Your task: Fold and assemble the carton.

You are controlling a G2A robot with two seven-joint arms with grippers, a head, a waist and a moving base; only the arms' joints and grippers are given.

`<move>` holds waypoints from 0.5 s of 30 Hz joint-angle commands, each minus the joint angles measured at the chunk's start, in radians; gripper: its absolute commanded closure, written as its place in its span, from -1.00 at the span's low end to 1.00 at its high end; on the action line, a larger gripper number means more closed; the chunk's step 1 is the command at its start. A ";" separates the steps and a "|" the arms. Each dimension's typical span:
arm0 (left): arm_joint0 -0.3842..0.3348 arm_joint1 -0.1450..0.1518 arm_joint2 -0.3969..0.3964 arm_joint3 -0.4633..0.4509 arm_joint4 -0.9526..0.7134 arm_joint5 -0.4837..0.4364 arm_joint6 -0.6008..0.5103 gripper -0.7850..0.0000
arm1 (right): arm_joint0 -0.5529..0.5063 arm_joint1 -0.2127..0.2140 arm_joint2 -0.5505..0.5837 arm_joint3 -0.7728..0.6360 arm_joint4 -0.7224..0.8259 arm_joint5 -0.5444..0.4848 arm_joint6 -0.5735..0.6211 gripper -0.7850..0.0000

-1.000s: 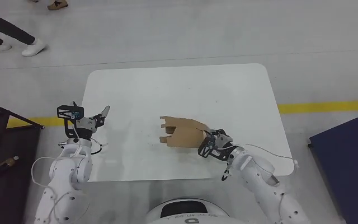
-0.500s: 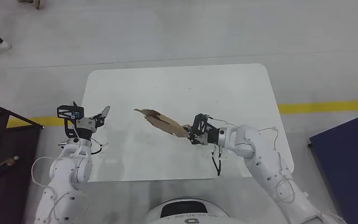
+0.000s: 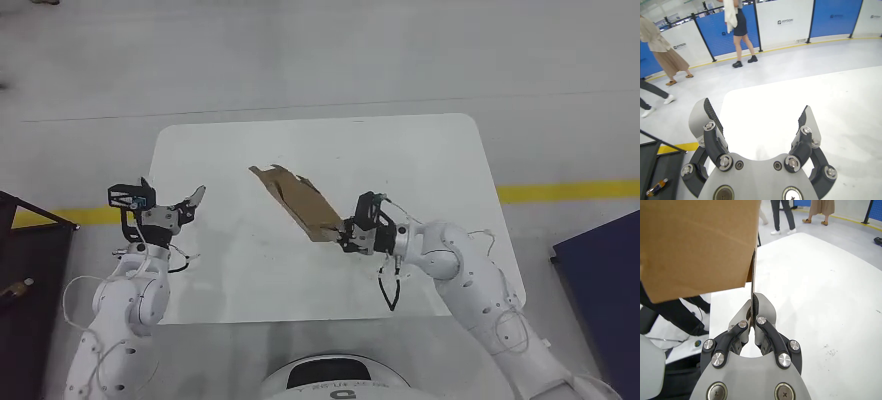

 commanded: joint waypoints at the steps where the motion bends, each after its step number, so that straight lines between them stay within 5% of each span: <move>1: -0.010 -0.002 0.024 0.002 -0.084 -0.084 -0.023 -1.00 | 0.010 0.000 -0.003 0.018 0.036 -0.030 -0.013 1.00; 9: -0.042 -0.002 0.098 0.039 -0.445 -0.419 -0.155 -1.00 | 0.002 0.017 0.047 0.034 0.074 -0.056 0.002 1.00; 15: -0.112 -0.004 0.121 0.060 -0.662 -0.443 -0.240 -1.00 | 0.006 0.029 0.057 0.005 0.136 -0.071 0.069 1.00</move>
